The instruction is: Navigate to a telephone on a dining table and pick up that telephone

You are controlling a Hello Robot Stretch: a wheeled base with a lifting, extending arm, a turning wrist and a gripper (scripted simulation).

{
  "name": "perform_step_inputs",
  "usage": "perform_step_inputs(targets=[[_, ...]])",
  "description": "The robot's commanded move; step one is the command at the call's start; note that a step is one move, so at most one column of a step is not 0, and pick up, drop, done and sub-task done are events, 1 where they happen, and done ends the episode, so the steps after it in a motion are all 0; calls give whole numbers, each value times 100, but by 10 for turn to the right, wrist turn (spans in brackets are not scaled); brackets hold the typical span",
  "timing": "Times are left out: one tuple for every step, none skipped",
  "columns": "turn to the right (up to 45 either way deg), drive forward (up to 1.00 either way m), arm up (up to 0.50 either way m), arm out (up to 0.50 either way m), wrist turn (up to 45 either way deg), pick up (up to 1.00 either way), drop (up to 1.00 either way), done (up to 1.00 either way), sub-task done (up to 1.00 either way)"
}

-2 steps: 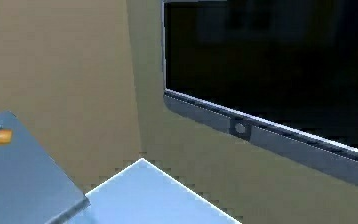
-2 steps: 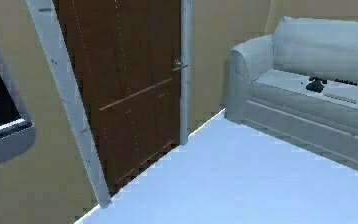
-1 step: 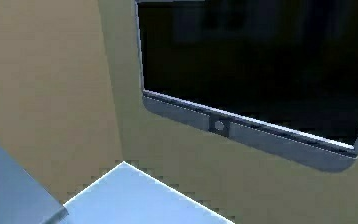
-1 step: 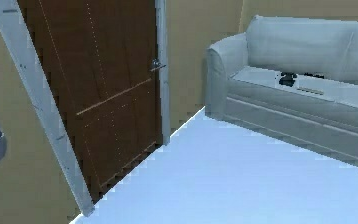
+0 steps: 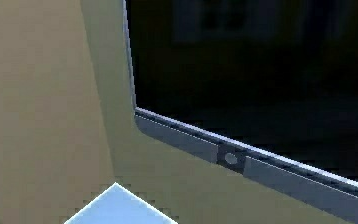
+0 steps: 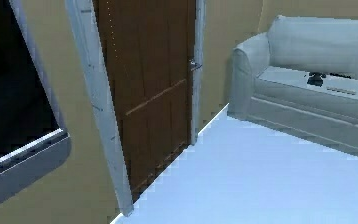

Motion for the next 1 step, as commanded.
perform_step_inputs(targets=[[-60, 0, 0, 0, 0, 0, 0, 0, 0]])
